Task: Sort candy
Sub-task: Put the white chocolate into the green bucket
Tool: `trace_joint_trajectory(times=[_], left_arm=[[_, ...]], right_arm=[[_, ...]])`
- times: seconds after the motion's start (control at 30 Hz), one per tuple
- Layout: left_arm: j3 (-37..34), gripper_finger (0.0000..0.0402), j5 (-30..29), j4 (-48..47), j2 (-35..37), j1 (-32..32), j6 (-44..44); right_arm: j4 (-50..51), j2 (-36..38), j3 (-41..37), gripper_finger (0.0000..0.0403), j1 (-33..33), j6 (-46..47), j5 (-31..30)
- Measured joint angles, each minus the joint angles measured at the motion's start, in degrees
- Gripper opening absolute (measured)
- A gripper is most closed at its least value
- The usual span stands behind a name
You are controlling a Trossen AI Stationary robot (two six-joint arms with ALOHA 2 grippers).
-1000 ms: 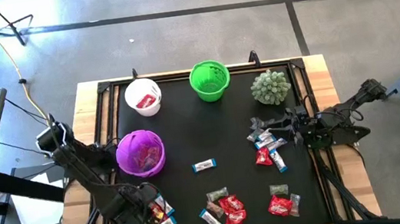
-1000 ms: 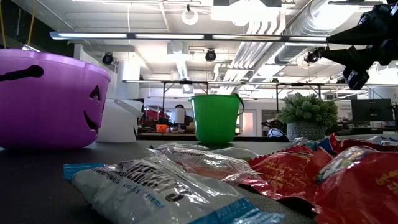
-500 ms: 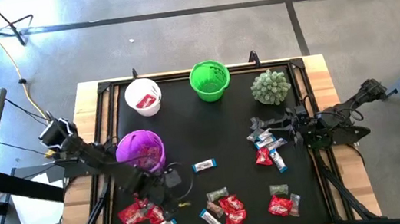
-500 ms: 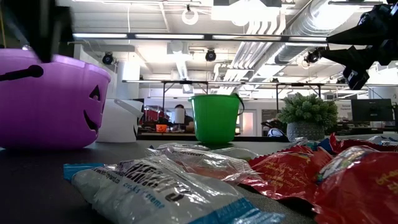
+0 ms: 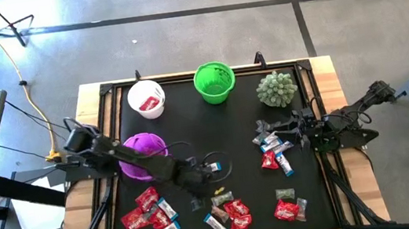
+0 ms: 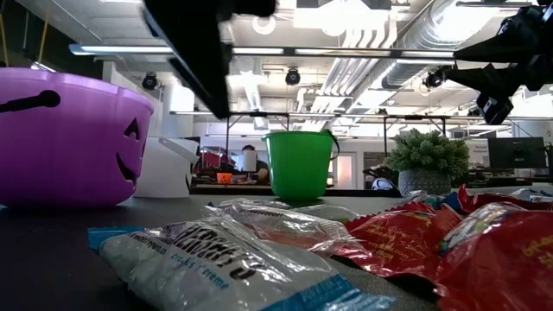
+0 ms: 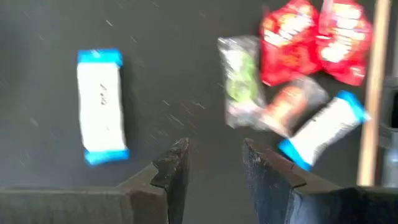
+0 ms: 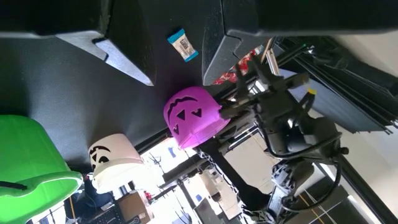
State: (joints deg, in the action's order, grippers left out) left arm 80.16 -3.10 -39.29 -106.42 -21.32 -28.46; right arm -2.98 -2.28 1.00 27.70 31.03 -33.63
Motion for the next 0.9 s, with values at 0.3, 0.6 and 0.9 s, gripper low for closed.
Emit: trace_joint_trajectory(times=[0.3, 0.6, 0.9], left_arm=[[1.09, 0.0135, 1.62, -1.07, -6.08, 6.75, 9.73], [1.09, 0.0189, 4.38, -1.04, -8.49, 12.19, 10.83], [1.01, 0.0208, 7.02, -1.09, -10.84, 14.72, 16.36]], right_arm=[[0.00, 0.04, 0.02, 0.0126, 0.00, 0.02, -0.01], [0.00, 0.02, 0.01, 0.0126, 0.00, 0.02, 0.01], [0.00, 0.02, 0.02, 0.0126, -0.02, 0.00, 0.01]])
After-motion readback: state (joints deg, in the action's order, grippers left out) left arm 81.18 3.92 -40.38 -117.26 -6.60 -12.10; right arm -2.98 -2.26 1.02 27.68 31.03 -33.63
